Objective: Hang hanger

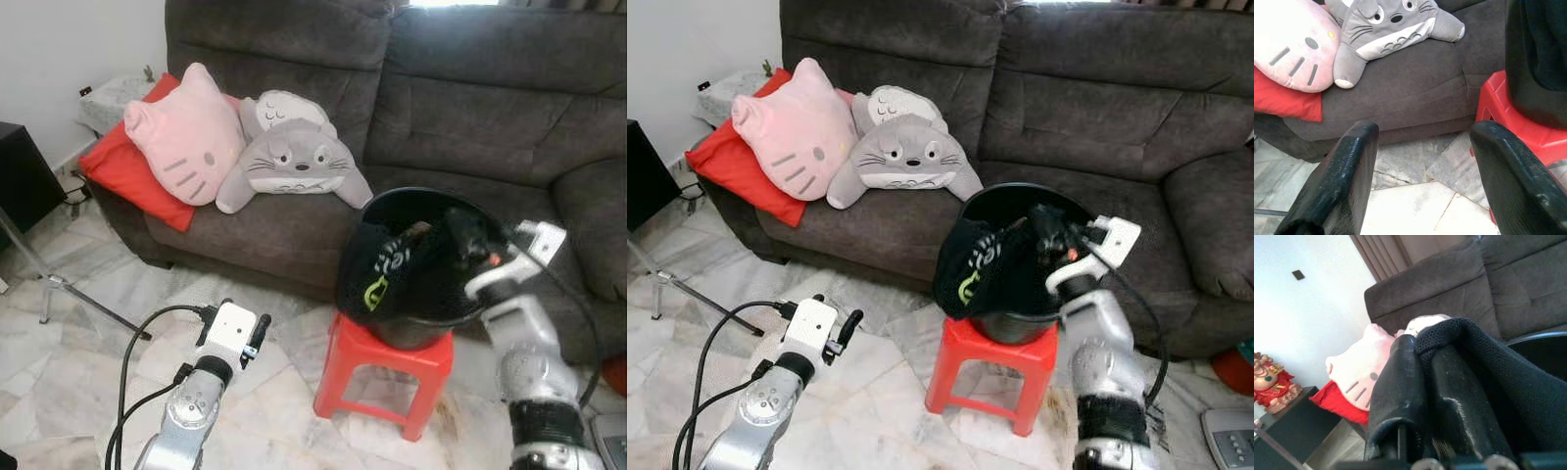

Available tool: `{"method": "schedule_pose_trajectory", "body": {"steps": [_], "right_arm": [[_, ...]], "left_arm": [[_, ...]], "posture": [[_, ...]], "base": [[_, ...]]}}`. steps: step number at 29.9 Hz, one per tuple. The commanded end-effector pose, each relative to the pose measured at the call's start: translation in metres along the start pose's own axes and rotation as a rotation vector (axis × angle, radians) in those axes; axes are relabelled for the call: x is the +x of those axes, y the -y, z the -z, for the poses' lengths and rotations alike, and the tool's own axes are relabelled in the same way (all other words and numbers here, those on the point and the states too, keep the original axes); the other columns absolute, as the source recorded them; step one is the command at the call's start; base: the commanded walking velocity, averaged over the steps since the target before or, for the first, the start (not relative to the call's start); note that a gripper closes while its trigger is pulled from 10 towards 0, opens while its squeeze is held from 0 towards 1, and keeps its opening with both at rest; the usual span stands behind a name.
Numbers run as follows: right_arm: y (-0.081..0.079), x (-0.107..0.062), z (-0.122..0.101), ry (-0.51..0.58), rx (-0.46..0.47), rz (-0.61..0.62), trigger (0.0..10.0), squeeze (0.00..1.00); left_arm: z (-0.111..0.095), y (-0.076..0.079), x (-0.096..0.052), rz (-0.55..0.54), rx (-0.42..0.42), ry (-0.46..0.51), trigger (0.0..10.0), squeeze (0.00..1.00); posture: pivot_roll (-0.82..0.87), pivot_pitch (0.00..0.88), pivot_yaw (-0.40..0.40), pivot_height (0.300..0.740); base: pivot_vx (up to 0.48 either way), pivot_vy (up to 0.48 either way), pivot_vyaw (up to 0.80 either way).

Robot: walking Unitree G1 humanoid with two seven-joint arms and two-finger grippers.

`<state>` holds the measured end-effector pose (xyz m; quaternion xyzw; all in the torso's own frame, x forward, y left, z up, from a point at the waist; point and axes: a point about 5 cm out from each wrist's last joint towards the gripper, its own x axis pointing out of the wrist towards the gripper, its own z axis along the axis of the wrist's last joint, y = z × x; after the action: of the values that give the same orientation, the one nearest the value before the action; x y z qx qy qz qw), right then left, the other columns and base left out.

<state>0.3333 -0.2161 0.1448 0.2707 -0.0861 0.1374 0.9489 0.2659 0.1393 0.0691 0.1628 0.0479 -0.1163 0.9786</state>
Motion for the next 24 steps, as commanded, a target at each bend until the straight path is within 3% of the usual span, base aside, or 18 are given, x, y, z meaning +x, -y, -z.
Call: {"method": "schedule_pose_trajectory", "body": {"steps": [1,4,8,13,19,20,21,22,24], "right_arm": [[0.007,0.003,-0.006,0.017,-0.013,0.039,0.0,0.00],[0.025,0.009,-0.014,0.012,-0.042,0.156,0.0,0.00],[0.032,0.010,-0.015,0.004,-0.054,0.201,0.0,0.00],[0.049,0.007,-0.009,-0.062,-0.081,0.348,0.0,0.00],[0.049,0.009,0.004,-0.140,-0.084,0.365,0.0,0.00],[0.048,0.009,0.007,-0.159,-0.091,0.367,1.9,0.00],[0.048,0.009,0.007,-0.159,-0.091,0.367,8.8,0.00],[0.049,0.007,0.013,-0.190,-0.102,0.392,10.0,0.00],[0.051,0.005,0.017,-0.211,-0.100,0.414,10.0,0.00]], "left_arm": [[-0.002,-0.001,0.002,-0.003,0.008,0.013,10.0,0.00],[-0.003,-0.001,0.004,-0.001,0.009,0.014,10.0,0.00],[-0.003,-0.001,0.004,0.000,0.009,0.015,10.0,0.00],[-0.003,0.000,0.005,0.001,0.009,0.014,10.0,0.00],[-0.003,0.001,0.005,0.010,0.010,0.011,10.0,0.00],[-0.003,0.001,0.005,0.011,0.010,0.011,10.0,0.00],[-0.003,0.001,0.005,0.011,0.010,0.011,10.0,0.00],[-0.002,0.001,0.004,0.011,0.011,0.009,10.0,0.00],[-0.002,0.002,0.004,0.013,0.011,0.006,10.0,0.00]], "posture": [[-0.03,0.000,-0.029,0.740],[-0.03,0.000,-0.026,0.740],[-0.03,0.000,-0.026,0.740],[-0.03,0.000,-0.026,0.740],[-0.03,0.000,-0.023,0.740],[-0.03,0.000,-0.023,0.740],[-0.03,0.000,-0.023,0.740],[-0.02,0.000,-0.023,0.740],[-0.02,0.000,-0.023,0.740]], "base": [[0.000,0.000,0.00],[0.000,0.000,0.00],[0.000,0.000,0.00],[0.000,0.000,0.00],[0.000,0.000,0.00],[0.000,0.000,0.00],[0.000,0.000,0.00],[0.000,0.000,0.00],[0.000,0.000,0.00]]}}
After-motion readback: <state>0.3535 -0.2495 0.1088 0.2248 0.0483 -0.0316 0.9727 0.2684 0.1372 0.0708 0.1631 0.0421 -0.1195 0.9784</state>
